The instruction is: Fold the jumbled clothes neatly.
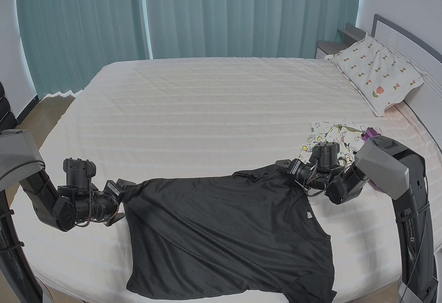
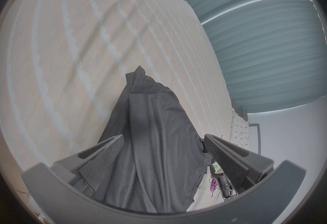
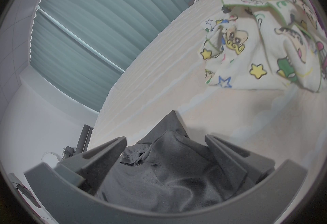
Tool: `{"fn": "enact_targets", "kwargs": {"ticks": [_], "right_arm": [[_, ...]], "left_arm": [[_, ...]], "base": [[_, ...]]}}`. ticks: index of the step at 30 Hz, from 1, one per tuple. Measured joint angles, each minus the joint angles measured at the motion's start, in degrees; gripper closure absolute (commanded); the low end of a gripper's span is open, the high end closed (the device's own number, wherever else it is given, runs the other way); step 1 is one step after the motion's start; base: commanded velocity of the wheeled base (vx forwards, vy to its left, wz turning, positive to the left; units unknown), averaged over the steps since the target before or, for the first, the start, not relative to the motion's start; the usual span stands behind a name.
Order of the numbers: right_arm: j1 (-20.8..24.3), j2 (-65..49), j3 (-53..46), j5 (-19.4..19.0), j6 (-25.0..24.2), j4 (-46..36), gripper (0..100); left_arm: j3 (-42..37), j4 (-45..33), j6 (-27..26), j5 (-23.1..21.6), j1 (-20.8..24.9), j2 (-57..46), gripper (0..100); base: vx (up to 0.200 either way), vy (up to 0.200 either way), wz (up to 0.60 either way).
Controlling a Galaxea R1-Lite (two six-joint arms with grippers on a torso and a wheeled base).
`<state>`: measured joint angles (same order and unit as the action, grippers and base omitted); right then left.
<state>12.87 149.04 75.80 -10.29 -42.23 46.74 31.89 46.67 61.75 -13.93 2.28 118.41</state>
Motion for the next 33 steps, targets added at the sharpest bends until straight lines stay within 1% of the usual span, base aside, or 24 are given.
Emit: {"fn": "enact_targets", "kwargs": {"ticks": [4,6,8,13,16,25,26,33], "right_arm": [[0.3,1.8,2.1,0.6,0.0,0.1,100],[-0.2,2.5,3.6,1.4,-0.4,0.3,100],[-0.5,2.6,4.3,1.9,-0.9,0.4,100],[-2.4,3.1,7.7,4.7,-5.6,0.7,100],[-3.7,3.2,9.1,5.3,-6.9,0.9,100],[-4.7,3.7,9.5,5.4,-6.9,0.7,100],[-4.7,3.8,9.5,5.4,-6.8,0.5,0],[-5.0,3.4,8.3,5.5,-6.9,0.8,0]], "left_arm": [[-0.1,0.0,0.0,0.8,-0.1,0.5,0],[0.1,0.4,0.0,3.0,-0.1,1.1,0],[0.2,0.9,0.0,3.9,-0.1,1.3,0],[0.4,5.4,0.0,5.7,0.0,3.0,0],[0.1,7.5,0.0,6.0,0.0,4.1,0],[0.8,9.5,0.0,9.6,0.1,6.1,0],[0.9,10.7,0.0,9.8,0.1,6.6,0],[1.0,11.7,0.1,10.1,0.2,7.9,0]], "base": [[0.000,0.000,0.00],[0.000,0.000,0.00],[0.000,0.000,0.00],[0.000,0.000,0.00],[0.000,0.000,0.00],[0.000,0.000,0.00],[0.000,0.000,0.00],[0.000,0.000,0.00]]}}
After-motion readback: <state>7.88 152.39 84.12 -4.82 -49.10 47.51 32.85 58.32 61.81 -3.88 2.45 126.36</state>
